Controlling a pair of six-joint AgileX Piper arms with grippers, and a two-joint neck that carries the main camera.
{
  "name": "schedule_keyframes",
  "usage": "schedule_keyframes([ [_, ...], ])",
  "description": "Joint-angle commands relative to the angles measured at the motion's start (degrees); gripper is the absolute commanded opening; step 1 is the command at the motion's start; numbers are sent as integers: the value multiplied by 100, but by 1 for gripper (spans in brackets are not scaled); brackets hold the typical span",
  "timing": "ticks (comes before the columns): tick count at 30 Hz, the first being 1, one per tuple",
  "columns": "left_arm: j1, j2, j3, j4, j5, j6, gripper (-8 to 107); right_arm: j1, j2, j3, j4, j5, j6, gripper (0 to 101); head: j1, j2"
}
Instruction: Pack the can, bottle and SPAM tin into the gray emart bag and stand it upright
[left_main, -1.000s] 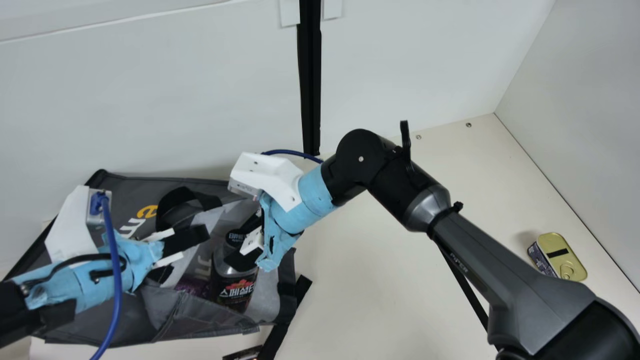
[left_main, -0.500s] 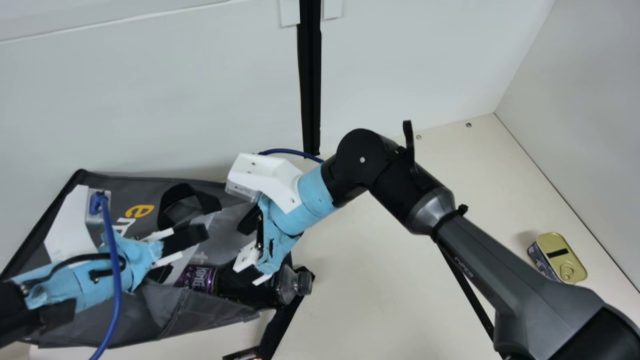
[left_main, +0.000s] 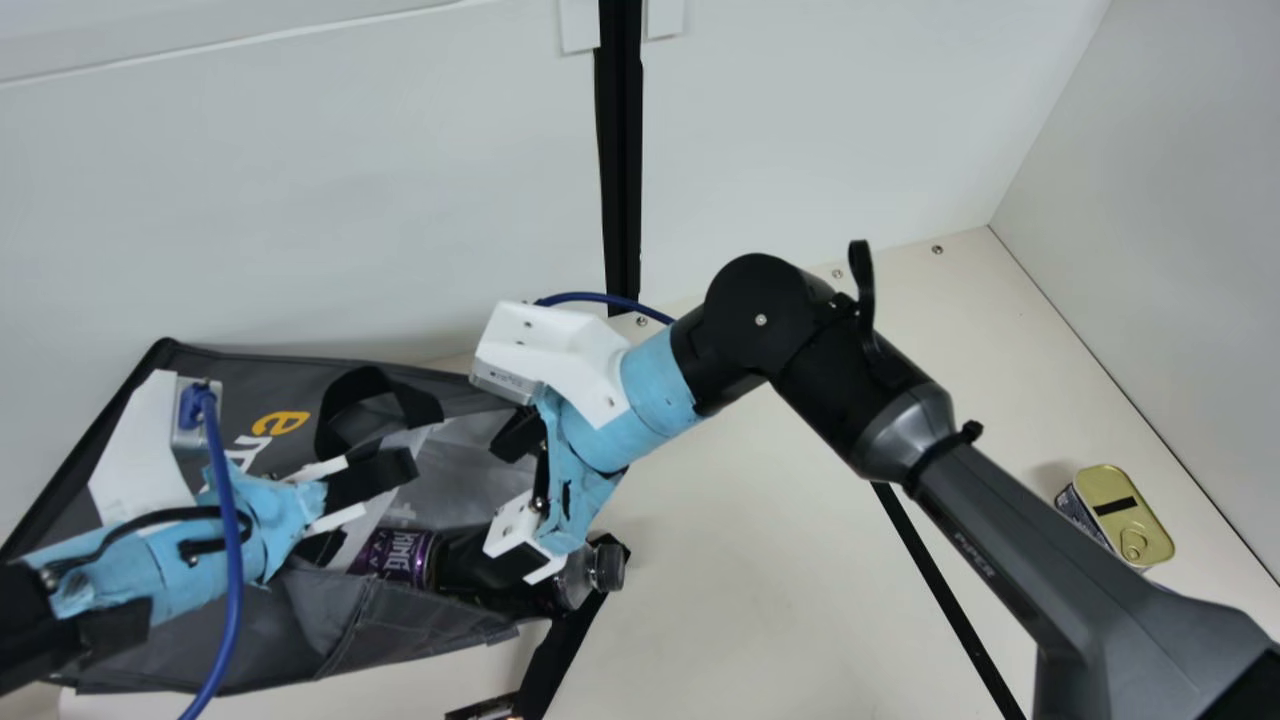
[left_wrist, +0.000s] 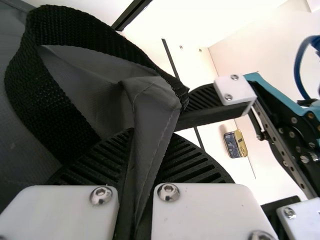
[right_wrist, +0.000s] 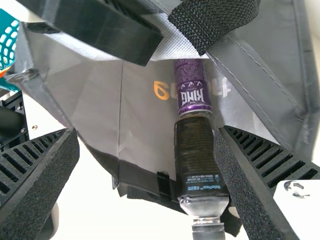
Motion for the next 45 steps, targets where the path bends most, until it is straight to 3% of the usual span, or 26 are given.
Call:
schedule_keyframes([
  [1,0,0,0,0,0,0,-8,-39,-54,26,28,38,-18,95,-121,-14],
  [45,0,0,0,0,0,0,-8,-1159,-1763,1296,212,105,-593,95,-121,-14],
])
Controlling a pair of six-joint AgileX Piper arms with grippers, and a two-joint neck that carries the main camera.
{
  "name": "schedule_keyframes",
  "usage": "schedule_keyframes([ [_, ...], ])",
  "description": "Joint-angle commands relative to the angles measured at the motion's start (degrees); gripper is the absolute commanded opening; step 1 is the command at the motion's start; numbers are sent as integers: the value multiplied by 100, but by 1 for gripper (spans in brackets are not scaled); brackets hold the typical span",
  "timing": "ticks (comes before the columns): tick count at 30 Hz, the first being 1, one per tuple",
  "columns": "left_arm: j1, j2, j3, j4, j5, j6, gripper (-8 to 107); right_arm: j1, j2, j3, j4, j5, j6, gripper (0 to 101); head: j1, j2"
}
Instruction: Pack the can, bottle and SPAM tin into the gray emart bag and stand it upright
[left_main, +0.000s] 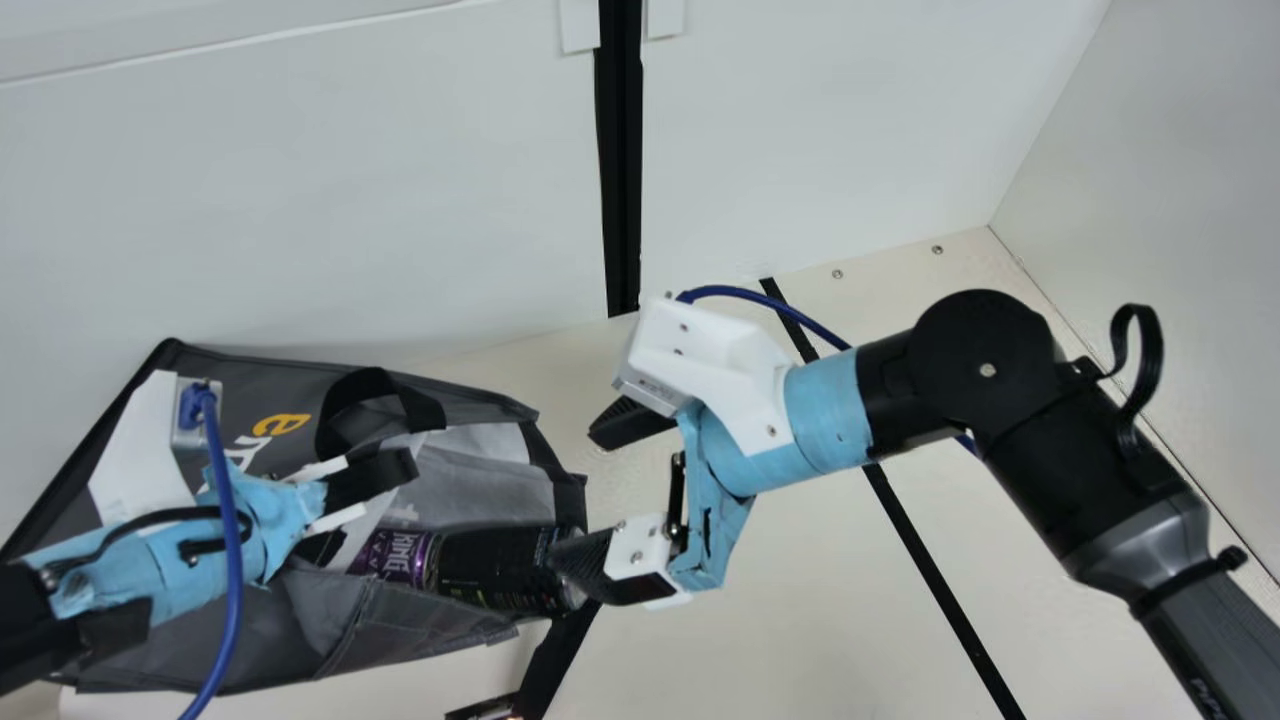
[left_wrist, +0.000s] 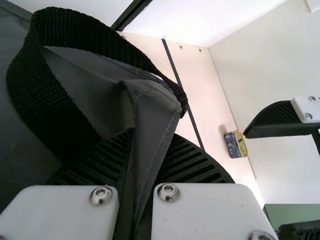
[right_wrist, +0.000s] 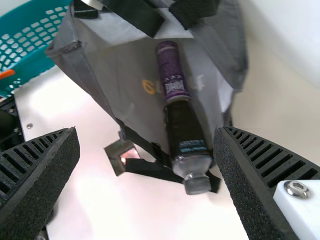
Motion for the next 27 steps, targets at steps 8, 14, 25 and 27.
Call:
schedule_keyframes([
  [8,0,0,0,0,0,0,-8,-444,-228,-33,-276,-5,52,95,-130,-5],
  [14,0,0,0,0,0,0,-8,-760,-370,-132,-553,-5,189,95,-130,-5],
  [25,0,0,0,0,0,0,-8,-1278,-655,-392,-1393,-5,698,95,-130,-5],
  [27,0,0,0,0,0,0,-8,-1357,-706,-434,-1567,-5,832,95,-130,-5],
])
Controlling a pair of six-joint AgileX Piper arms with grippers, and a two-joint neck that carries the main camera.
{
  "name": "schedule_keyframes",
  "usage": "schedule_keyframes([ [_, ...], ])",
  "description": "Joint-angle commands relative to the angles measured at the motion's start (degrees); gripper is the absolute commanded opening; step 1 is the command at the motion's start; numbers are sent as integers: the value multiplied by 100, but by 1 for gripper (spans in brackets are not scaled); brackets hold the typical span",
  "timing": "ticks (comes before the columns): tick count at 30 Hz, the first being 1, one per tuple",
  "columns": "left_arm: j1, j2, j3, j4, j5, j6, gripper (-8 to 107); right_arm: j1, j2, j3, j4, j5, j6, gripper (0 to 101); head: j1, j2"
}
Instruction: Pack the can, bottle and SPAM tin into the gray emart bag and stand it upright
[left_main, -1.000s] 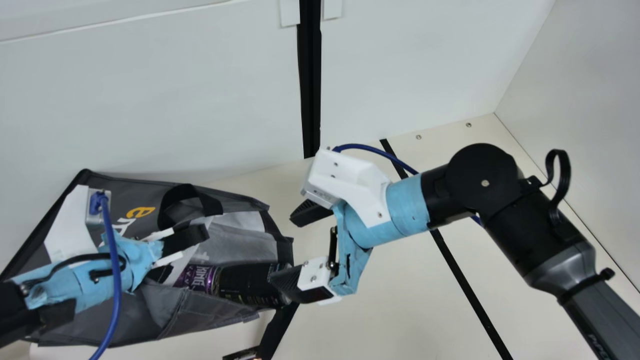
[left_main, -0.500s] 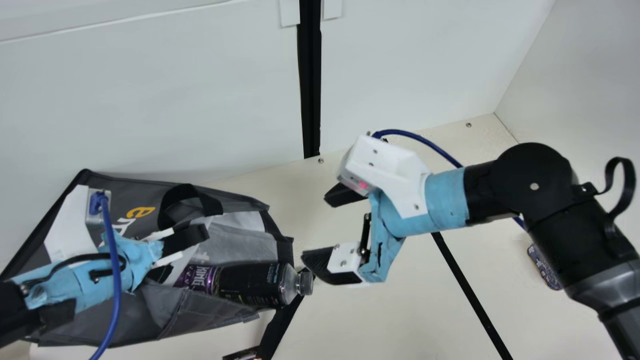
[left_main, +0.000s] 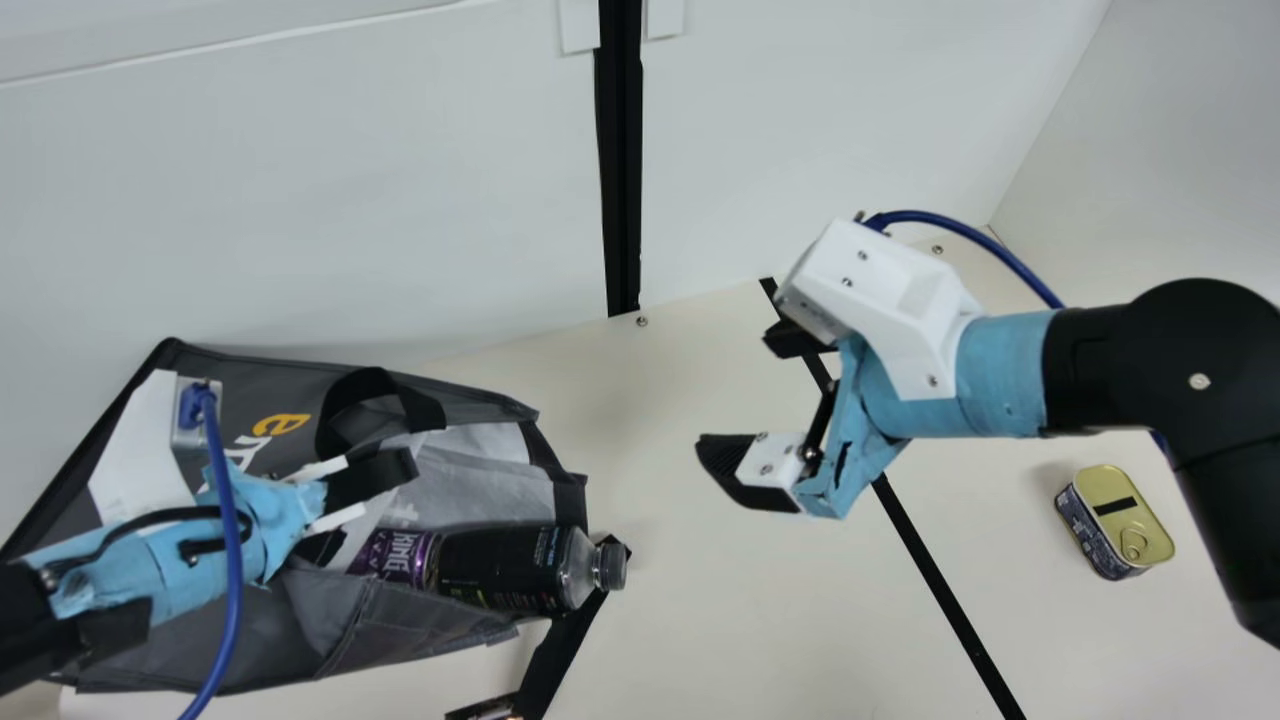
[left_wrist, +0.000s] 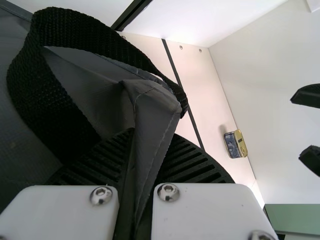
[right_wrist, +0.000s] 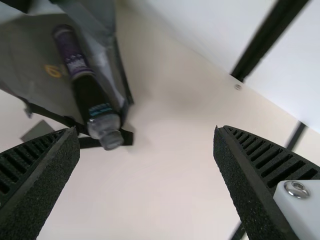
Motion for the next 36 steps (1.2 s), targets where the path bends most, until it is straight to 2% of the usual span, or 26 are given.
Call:
schedule_keyframes([
  [1,0,0,0,0,0,0,-8,-70,-32,-34,-238,-9,157,95,-121,-14],
  [22,0,0,0,0,0,0,-8,-482,-613,-64,-2126,-9,1906,95,-121,-14],
  [36,0,0,0,0,0,0,-8,-691,-1082,19,-2980,-9,2964,95,-121,-14],
])
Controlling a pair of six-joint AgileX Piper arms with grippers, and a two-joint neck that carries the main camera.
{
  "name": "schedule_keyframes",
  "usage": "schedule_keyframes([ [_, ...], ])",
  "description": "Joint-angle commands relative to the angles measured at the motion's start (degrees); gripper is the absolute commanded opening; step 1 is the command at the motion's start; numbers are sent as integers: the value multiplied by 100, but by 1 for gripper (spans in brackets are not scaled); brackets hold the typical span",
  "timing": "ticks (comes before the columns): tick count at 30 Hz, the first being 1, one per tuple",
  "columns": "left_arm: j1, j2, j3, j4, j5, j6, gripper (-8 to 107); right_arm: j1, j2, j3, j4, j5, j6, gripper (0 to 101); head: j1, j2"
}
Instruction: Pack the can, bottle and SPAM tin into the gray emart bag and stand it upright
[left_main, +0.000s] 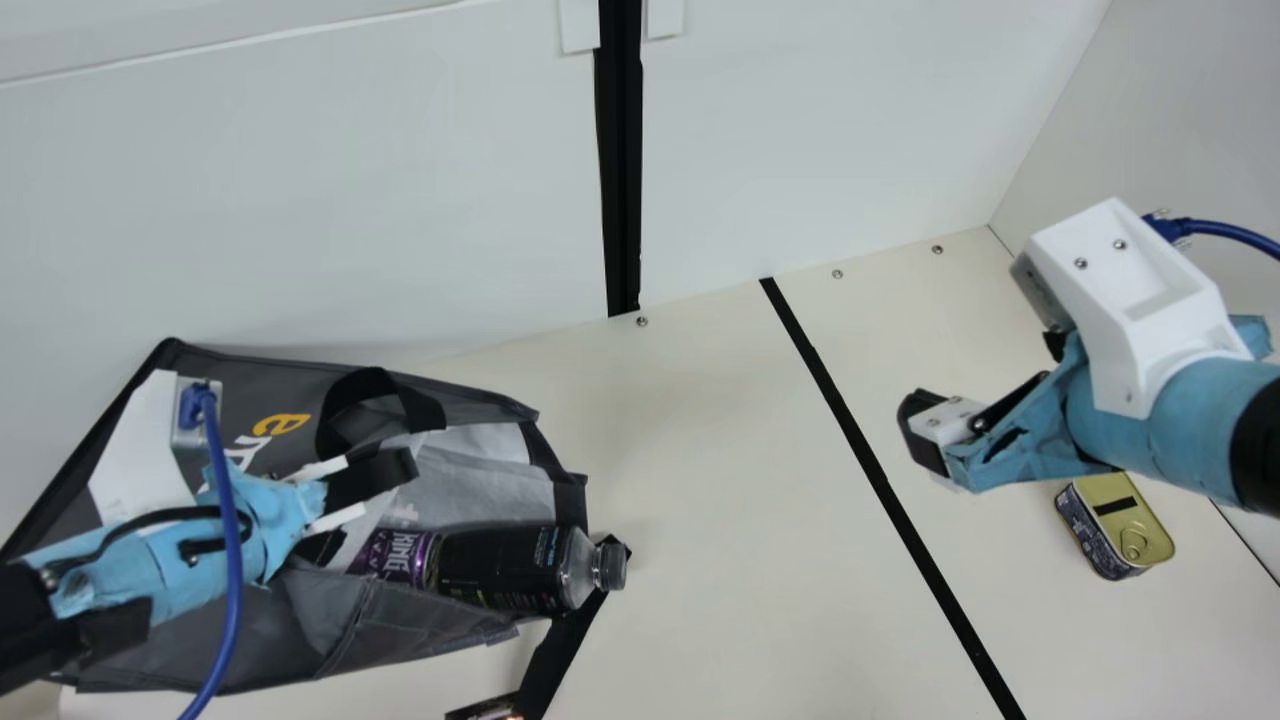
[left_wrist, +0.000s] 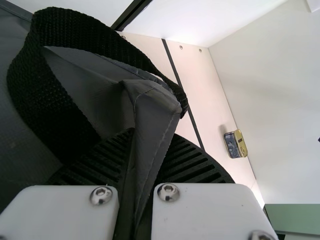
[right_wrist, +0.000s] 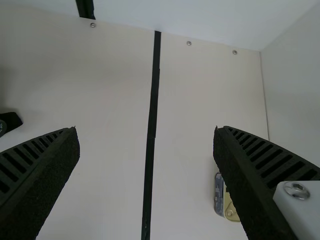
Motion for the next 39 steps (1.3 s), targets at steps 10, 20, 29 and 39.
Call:
schedule_keyframes([
  [10,0,0,0,0,0,0,-8,-139,-292,67,-551,-5,609,95,-130,-5],
  [20,0,0,0,0,0,0,-8,-460,-500,31,-756,-5,838,95,-130,-5],
  [29,0,0,0,0,0,0,-8,-798,-703,117,-680,-5,970,95,-130,-5],
  [39,0,0,0,0,0,0,-8,-1162,-958,345,-583,-5,971,95,-130,-5],
])
